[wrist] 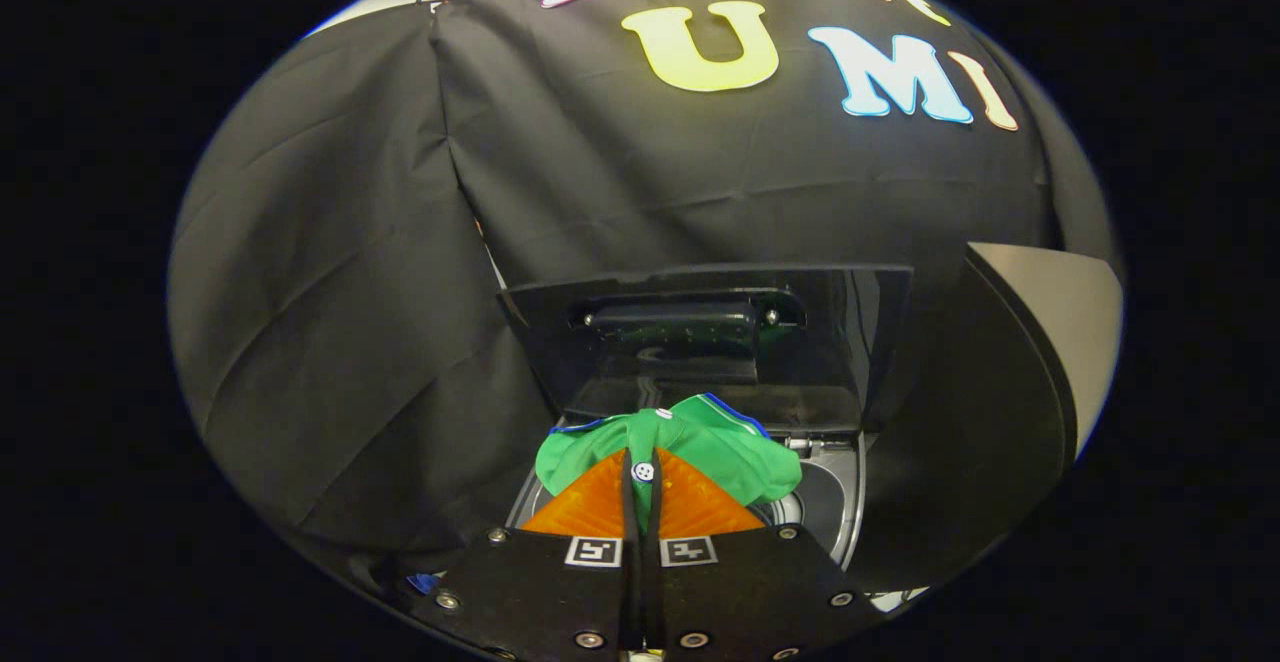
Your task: Put the clothes into the washing machine and then close the washing machine lid.
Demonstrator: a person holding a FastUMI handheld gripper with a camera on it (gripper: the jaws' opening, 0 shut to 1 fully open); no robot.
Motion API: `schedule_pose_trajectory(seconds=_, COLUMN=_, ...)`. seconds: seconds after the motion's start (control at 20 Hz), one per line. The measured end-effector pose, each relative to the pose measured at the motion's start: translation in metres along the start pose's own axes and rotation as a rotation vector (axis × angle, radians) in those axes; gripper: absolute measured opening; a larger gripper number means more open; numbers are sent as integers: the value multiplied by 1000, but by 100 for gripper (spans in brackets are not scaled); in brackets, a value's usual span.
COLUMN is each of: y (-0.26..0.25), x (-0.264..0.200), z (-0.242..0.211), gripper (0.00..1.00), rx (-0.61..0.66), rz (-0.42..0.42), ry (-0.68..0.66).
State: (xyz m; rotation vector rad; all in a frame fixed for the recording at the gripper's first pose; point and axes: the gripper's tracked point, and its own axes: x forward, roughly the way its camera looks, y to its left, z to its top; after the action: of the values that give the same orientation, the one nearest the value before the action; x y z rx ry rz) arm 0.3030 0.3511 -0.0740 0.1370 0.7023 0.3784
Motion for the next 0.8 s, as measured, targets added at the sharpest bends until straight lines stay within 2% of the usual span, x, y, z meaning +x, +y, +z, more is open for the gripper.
schedule_pose_trajectory(seconds=0.3, y=-12, x=26, z=-42, gripper=2, rx=30, rz=-48, ry=73)
schedule_pose_trajectory(seconds=0.5, y=-14, x=35, z=-65, gripper=10, rx=35, rz=-59, ry=108)
schedule_pose_trajectory(seconds=0.6, y=-11, x=33, z=-71, gripper=21, rx=32, rz=-51, ry=120)
schedule_pose_trajectory(seconds=0.8, y=-16, x=33, z=-76, gripper=74, rx=-16, rz=-79, ry=102)
